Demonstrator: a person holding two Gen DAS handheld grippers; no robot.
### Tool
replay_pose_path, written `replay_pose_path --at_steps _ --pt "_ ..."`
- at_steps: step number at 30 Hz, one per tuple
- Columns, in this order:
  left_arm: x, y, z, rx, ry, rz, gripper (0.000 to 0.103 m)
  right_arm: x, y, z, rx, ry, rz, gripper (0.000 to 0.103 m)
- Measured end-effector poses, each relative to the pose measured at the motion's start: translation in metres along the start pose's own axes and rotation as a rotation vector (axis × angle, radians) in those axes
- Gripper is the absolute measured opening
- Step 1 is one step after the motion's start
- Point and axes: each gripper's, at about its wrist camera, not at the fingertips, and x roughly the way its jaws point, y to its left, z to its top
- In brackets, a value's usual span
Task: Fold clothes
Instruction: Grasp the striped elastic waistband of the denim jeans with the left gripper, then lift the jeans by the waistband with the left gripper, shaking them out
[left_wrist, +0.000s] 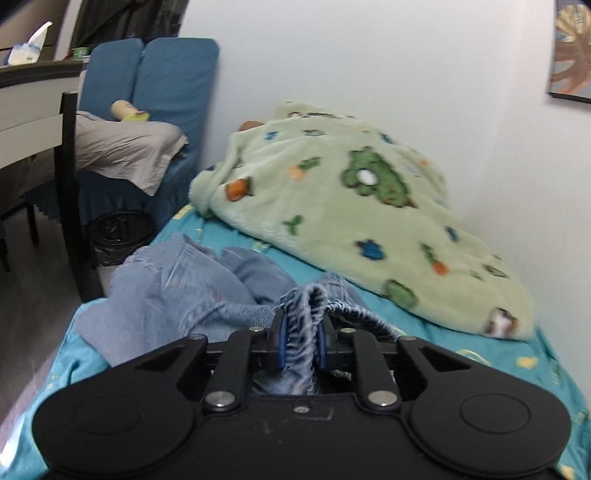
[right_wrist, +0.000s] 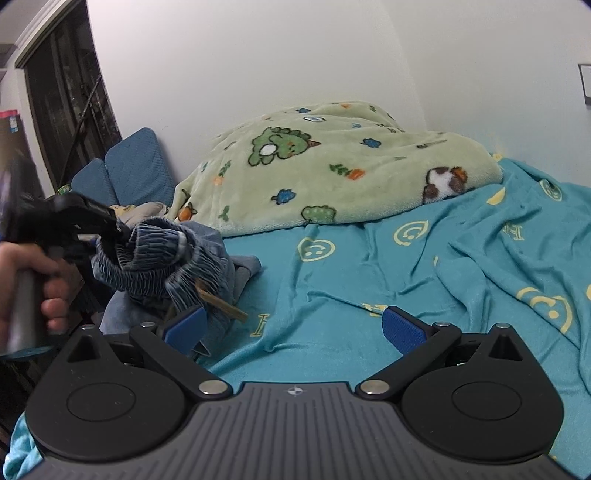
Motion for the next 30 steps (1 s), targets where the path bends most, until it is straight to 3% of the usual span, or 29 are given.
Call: replay_pose_path --at_steps 4,9,14,17,25,27,30 --pt "-0.048 -0.007 -0.018 0.000 -0.003 -0.037 0.013 -0.007 0.000 0.003 -0.012 -0.025 -0.006 0.103" --pt "-0.096 0.005 -0.063 -0.098 0.031 -0.056 0.013 -0.011 -0.007 0.006 0.018 -0.039 -0.019 0.103" --pt "-0.098 0.028 -0.108 -0.179 0.114 0.031 0.014 -0.012 -0.007 0.004 0.033 -0.035 -0.010 0.103" --pt "-0.094 0.044 -0.111 -0.244 0.177 0.049 0.016 -0.010 -0.006 0.002 0.031 -0.023 0.005 0.103" --pt "-0.098 0.052 -0.109 -0.296 0.202 0.048 0.041 -0.005 -0.006 -0.005 0.051 0.024 0.034 0.103" --pt "-0.104 0.054 -0.111 -0.321 0.187 0.025 0.056 -0.005 -0.006 -0.006 0.049 0.025 0.040 0.103" --pt "-0.111 0.062 -0.110 -0.404 0.142 -0.040 0.065 -0.003 -0.005 -0.006 0.041 0.031 0.047 0.103"
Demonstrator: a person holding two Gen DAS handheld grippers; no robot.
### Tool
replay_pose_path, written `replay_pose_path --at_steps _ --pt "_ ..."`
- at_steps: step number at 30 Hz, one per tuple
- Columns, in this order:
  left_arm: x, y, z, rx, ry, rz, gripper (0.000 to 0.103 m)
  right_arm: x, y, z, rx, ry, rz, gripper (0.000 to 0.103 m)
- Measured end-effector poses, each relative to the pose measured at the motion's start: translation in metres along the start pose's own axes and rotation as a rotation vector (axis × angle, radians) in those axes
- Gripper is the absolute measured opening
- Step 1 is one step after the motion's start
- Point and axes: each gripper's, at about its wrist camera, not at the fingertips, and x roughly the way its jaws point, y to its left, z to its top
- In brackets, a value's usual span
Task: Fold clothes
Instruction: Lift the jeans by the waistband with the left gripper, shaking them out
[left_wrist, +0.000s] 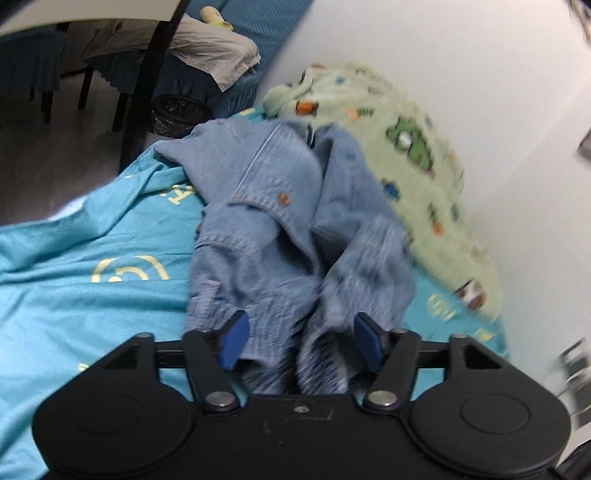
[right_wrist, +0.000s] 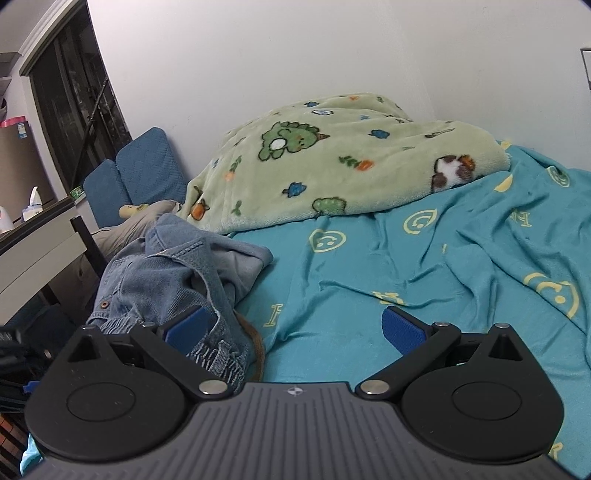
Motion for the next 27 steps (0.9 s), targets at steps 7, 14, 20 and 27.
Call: replay_pose_path --at_steps 7,14,20,27 --pt "0.008 -0.002 0.004 -0.018 -0.016 -0.007 0.070 0.002 0.008 -0.002 -0.072 -0.022 -0.067 0.103" --pt "0.024 0.006 0.003 -0.016 -0.017 0.056 0.070 0.002 0.009 -0.002 -0.101 -0.058 -0.061 0.103" --pt "0.026 0.000 0.000 0.024 -0.014 0.084 0.070 0.008 -0.007 -0.002 -0.015 -0.051 -0.043 0.103" --pt "0.030 -0.004 -0.004 0.082 -0.009 0.126 0.070 0.018 -0.014 -0.008 0.032 -0.036 -0.061 0.103"
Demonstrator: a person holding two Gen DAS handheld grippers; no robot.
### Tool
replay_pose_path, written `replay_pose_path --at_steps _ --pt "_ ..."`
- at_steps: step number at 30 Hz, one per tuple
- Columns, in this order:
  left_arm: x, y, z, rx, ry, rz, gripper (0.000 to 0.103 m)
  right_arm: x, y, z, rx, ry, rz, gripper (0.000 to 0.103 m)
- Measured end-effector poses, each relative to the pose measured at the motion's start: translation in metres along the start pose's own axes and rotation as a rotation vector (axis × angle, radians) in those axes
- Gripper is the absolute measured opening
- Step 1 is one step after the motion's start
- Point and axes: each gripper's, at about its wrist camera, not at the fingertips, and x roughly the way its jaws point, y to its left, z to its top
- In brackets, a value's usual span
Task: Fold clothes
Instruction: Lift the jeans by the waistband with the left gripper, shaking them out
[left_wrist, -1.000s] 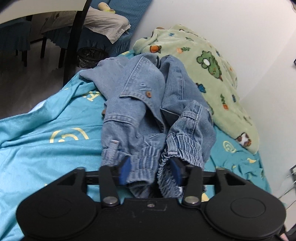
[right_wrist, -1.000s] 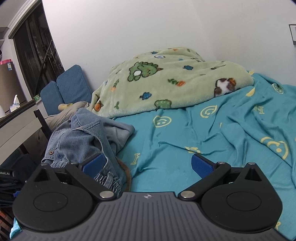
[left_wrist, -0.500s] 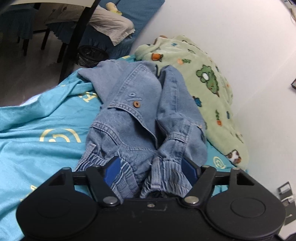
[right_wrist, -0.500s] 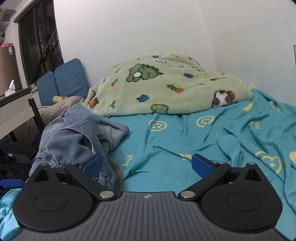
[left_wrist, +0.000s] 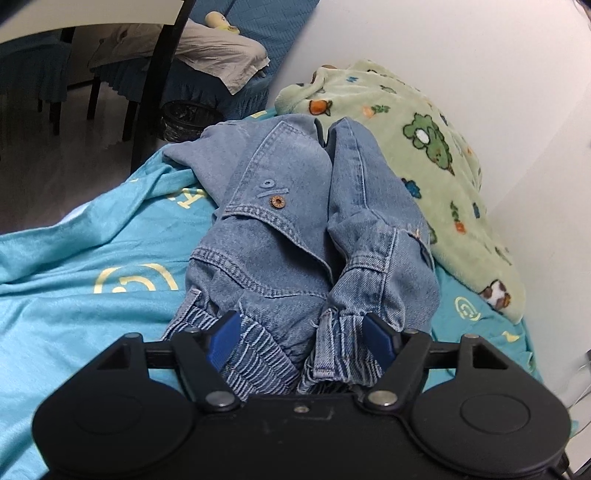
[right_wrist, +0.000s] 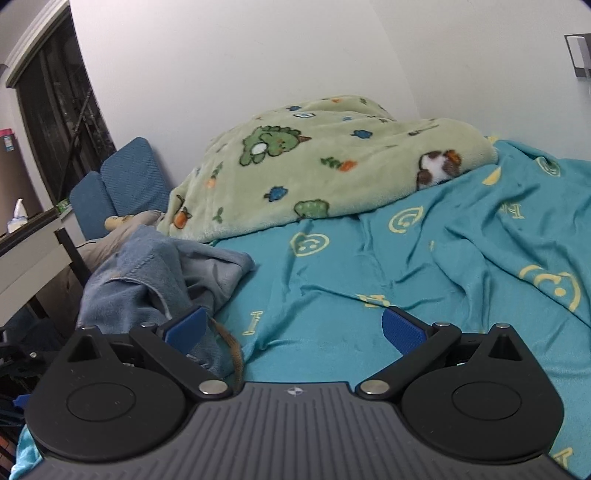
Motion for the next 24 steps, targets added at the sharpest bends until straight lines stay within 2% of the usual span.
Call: replay_pose_path --at_steps 6,8,14,20,24 --pt "0.002 -0.004 -0.002 0.020 0.001 0.018 0.070 -0.002 0.002 0.005 0.013 -0.034 0.035 0.102" --pt "0.003 -0.005 -0.002 0.023 0.003 0.022 0.070 -0.001 0.001 0.005 0.028 -0.027 0.065 0.098" --pt "0.004 -0.004 -0.002 0.020 0.007 0.029 0.070 0.005 -0.015 0.005 0.171 0.000 0.112 0.094" --pt "0.003 -0.004 -0.003 0.018 0.008 0.029 0.070 0.016 -0.047 0.001 0.449 0.028 0.163 0.093" --pt "0.003 -0.005 -0.003 0.025 0.005 0.032 0.070 0.026 -0.045 -0.003 0.485 0.073 0.218 0.093"
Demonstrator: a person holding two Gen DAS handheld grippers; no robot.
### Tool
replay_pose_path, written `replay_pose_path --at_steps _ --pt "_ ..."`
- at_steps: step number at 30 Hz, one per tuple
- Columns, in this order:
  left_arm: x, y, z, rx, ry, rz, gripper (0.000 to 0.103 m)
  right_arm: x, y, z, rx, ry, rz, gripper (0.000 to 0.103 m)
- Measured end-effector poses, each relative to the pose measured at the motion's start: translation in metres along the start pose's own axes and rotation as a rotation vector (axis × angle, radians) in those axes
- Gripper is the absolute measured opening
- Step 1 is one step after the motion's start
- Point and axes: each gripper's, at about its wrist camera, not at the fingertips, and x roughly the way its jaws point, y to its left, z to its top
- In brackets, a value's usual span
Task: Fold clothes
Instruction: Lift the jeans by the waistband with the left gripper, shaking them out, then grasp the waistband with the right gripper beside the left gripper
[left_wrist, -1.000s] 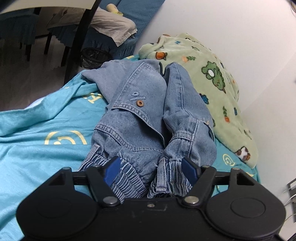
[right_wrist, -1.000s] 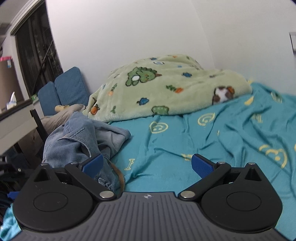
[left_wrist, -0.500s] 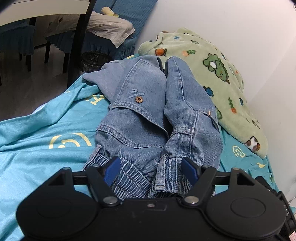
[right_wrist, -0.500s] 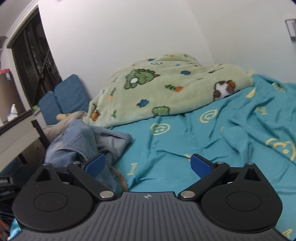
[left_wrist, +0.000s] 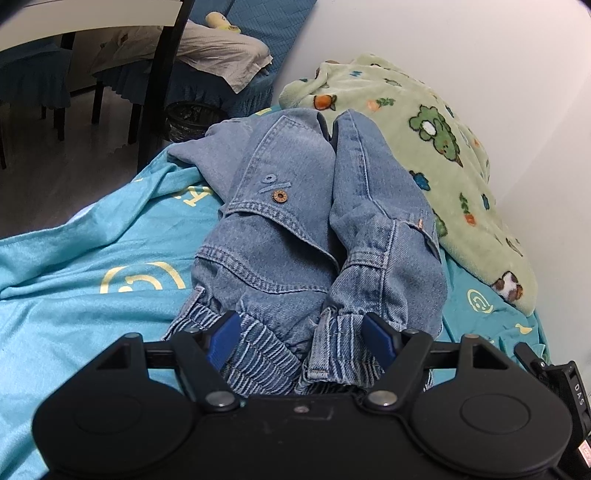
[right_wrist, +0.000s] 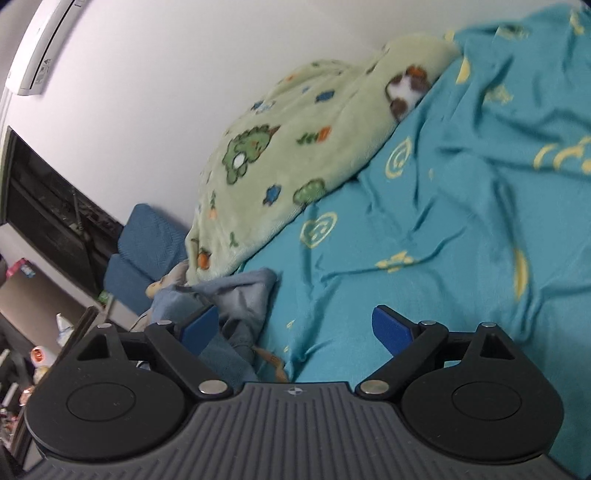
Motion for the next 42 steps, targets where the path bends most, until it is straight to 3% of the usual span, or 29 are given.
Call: replay_pose_path --at_steps 4,7,10,18,21,26,28,30,32,35,37,42 --pt "-0.002 0.004 0.002 -0.028 -0.017 -0.030 0.070 0.016 0.003 -0.008 0.024 0.116 0.079 0.091" --pt "-0.008 0.010 0.006 -0.084 -0.050 -0.070 0.070 0.020 0.019 -0.018 -0.043 0.193 0.131 0.090" --pt "-0.015 0.014 0.009 -0.122 -0.094 -0.094 0.070 0.015 0.046 -0.026 -0.209 0.210 0.167 0.090" --pt "-0.014 0.024 0.014 -0.172 -0.103 0.005 0.070 0.005 0.114 -0.073 -0.713 0.200 0.277 0.093" --pt "-0.012 0.032 0.015 -0.208 -0.102 0.032 0.070 0.013 0.118 -0.096 -0.842 0.216 0.256 0.094" --pt "-0.012 0.035 0.014 -0.216 -0.089 0.050 0.070 0.030 0.117 -0.125 -1.035 0.192 0.142 0.095" --pt "-0.013 0.033 0.014 -0.206 -0.094 0.049 0.070 0.031 0.116 -0.127 -1.050 0.189 0.106 0.088" --pt "-0.013 0.031 0.014 -0.196 -0.098 0.049 0.070 0.031 0.116 -0.124 -1.047 0.178 0.074 0.069" --pt "-0.014 0.030 0.014 -0.182 -0.104 0.049 0.070 0.034 0.114 -0.115 -1.007 0.166 0.027 0.038" --pt "-0.013 0.026 0.012 -0.162 -0.099 0.047 0.070 0.034 0.102 -0.087 -0.824 0.138 -0.010 0.016" --pt "-0.011 0.026 0.011 -0.156 -0.090 0.040 0.070 0.030 0.093 -0.067 -0.695 0.096 -0.027 0.010" --pt "-0.010 0.023 0.009 -0.150 -0.077 0.030 0.070 0.017 0.057 -0.021 -0.411 0.004 -0.078 0.007"
